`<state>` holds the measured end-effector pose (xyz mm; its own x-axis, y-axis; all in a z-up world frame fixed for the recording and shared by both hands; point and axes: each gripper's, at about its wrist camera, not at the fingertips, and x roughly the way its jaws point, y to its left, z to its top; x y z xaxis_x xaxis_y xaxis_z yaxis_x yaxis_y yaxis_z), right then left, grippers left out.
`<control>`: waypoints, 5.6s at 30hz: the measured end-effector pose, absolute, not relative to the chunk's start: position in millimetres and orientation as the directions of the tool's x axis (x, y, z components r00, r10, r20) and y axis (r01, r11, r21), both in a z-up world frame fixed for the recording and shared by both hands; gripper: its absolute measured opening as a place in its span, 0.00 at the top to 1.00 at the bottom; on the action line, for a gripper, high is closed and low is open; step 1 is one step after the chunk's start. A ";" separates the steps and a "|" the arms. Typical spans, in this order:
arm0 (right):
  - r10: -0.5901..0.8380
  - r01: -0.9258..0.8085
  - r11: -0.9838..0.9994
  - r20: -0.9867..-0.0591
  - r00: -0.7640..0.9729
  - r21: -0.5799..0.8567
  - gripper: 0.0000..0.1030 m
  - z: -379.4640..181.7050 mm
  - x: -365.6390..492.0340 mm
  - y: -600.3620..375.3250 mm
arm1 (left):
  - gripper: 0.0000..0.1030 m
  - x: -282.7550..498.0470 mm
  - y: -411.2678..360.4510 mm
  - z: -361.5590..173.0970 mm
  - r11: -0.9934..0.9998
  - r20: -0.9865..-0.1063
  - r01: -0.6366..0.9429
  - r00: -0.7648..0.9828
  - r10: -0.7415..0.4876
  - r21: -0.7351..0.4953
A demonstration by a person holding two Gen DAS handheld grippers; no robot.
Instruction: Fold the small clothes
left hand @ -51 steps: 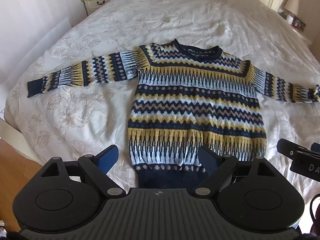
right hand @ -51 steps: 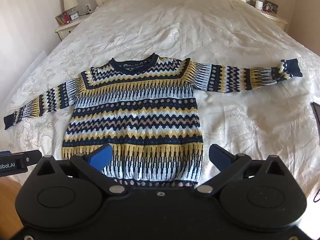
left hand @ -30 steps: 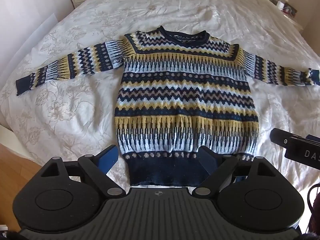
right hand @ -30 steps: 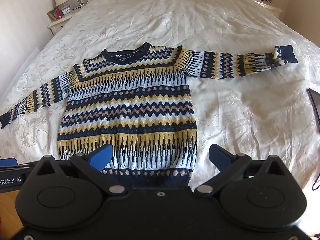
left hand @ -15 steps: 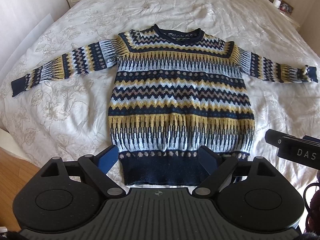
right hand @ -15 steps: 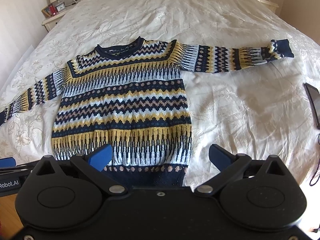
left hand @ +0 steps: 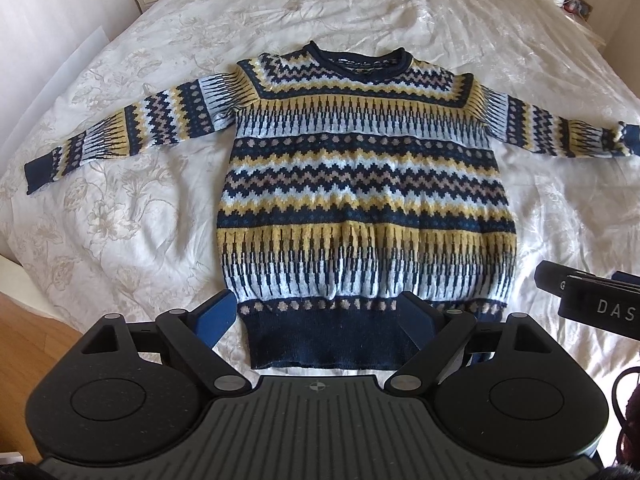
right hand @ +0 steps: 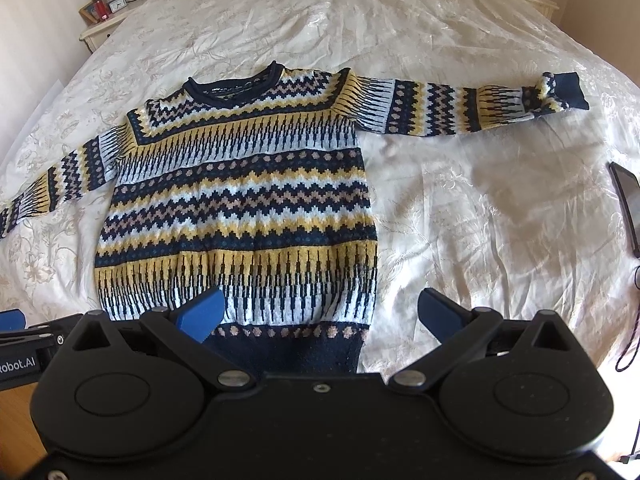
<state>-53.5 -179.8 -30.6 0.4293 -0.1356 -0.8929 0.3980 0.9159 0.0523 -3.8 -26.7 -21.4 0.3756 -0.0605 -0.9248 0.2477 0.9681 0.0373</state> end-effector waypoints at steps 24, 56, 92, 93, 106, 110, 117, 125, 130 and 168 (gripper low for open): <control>-0.110 0.392 0.918 -0.918 0.382 0.054 0.01 -40.4 -49.9 -178.0 | 0.16 -3.0 -31.1 -34.5 0.962 -0.946 0.261 0.325 -0.006 0.083; -0.116 0.402 0.915 -0.940 0.321 0.024 0.01 -54.1 -9.1 -177.9 | 0.16 43.3 -34.2 -50.7 0.955 -0.966 0.291 0.259 -0.023 0.055; -0.295 0.529 0.848 -0.799 0.525 0.035 0.01 -36.5 65.6 -311.0 | 0.16 179.1 -69.2 -30.0 0.959 -0.871 0.280 0.456 -0.182 -0.054; -0.290 0.523 0.851 -0.800 0.526 0.036 0.01 -37.7 64.8 -323.4 | 0.17 176.1 -71.9 -30.2 0.964 -0.874 0.261 0.457 -0.165 -0.046; -0.263 0.471 0.882 -0.814 0.518 0.014 0.09 -43.2 61.9 -491.9 | 0.16 131.4 -134.2 -49.9 0.995 -0.919 0.093 0.391 -0.055 -0.020; -0.314 0.495 0.868 -0.809 0.497 -0.033 0.09 -40.2 54.3 -544.8 | 0.17 125.7 -150.5 -49.9 0.996 -0.924 0.088 0.379 -0.056 -0.024; -0.363 0.535 0.840 -0.829 0.425 -0.093 0.14 -54.9 49.6 -622.8 | 0.16 123.4 -164.4 -47.6 0.997 -0.924 0.082 0.381 -0.031 0.000; -0.279 0.568 0.822 -0.895 0.349 -0.035 0.20 -105.4 59.5 -666.0 | 0.16 126.7 -167.2 -49.6 0.998 -0.929 0.059 0.371 0.001 0.025; -0.264 0.581 0.814 -0.894 0.361 -0.005 0.18 -119.1 57.5 -670.0 | 0.16 128.4 -165.3 -52.2 0.999 -0.932 0.039 0.362 0.016 0.033; 0.273 0.068 0.908 -0.705 0.655 0.414 0.78 -48.8 241.6 -232.0 | 0.42 203.2 51.9 -73.4 0.990 -0.919 0.133 0.383 -0.094 -0.046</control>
<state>241.6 -232.0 -48.8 0.6547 0.2730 -0.7049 0.0675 0.9076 0.4143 203.2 51.9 -73.4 0.3831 -0.0942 -0.9189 0.1327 0.9901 -0.0462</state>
